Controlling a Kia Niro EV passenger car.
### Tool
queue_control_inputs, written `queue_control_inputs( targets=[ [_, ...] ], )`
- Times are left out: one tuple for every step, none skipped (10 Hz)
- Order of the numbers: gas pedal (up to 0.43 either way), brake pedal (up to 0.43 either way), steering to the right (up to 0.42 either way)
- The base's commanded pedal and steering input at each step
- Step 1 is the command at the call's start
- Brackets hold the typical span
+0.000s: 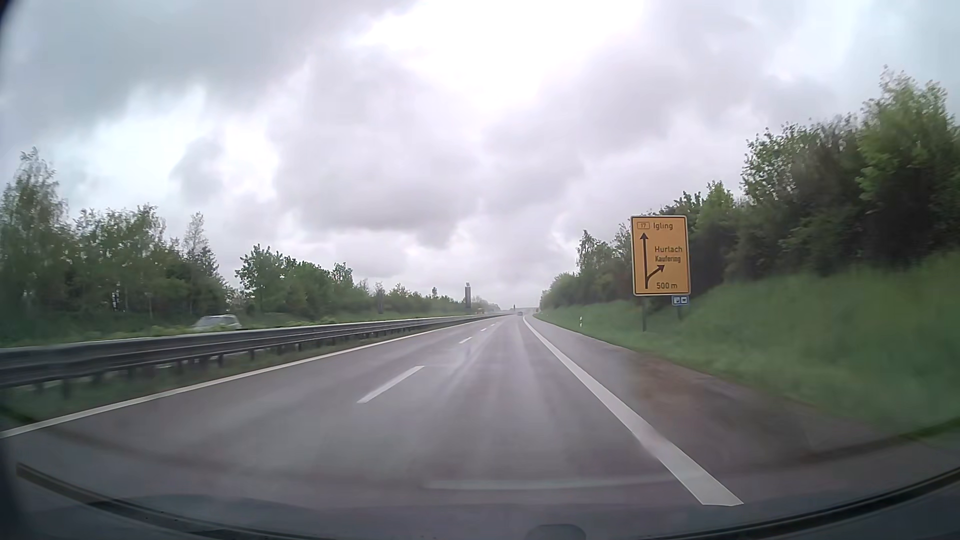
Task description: Follow the waypoints while adhering to traffic rules and regulations
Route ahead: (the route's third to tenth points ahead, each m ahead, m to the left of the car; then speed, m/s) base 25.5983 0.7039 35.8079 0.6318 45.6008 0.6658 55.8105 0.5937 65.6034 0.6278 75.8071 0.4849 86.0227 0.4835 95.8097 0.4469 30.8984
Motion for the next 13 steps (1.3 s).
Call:
queue_control_inputs(
  targets=[
    [0.299,0.000,-0.001],
    [0.299,0.000,-0.001],
    [0.299,0.000,0.000],
    [0.299,0.000,0.000],
    [0.299,0.000,0.000],
    [0.299,0.000,0.000],
    [0.299,0.000,0.000],
    [0.299,0.000,0.000],
    [0.299,0.000,0.000],
    [0.299,0.000,0.000],
    [0.299,0.000,0.000],
    [0.299,0.000,0.000],
    [0.299,0.000,0.000]
  ],
)
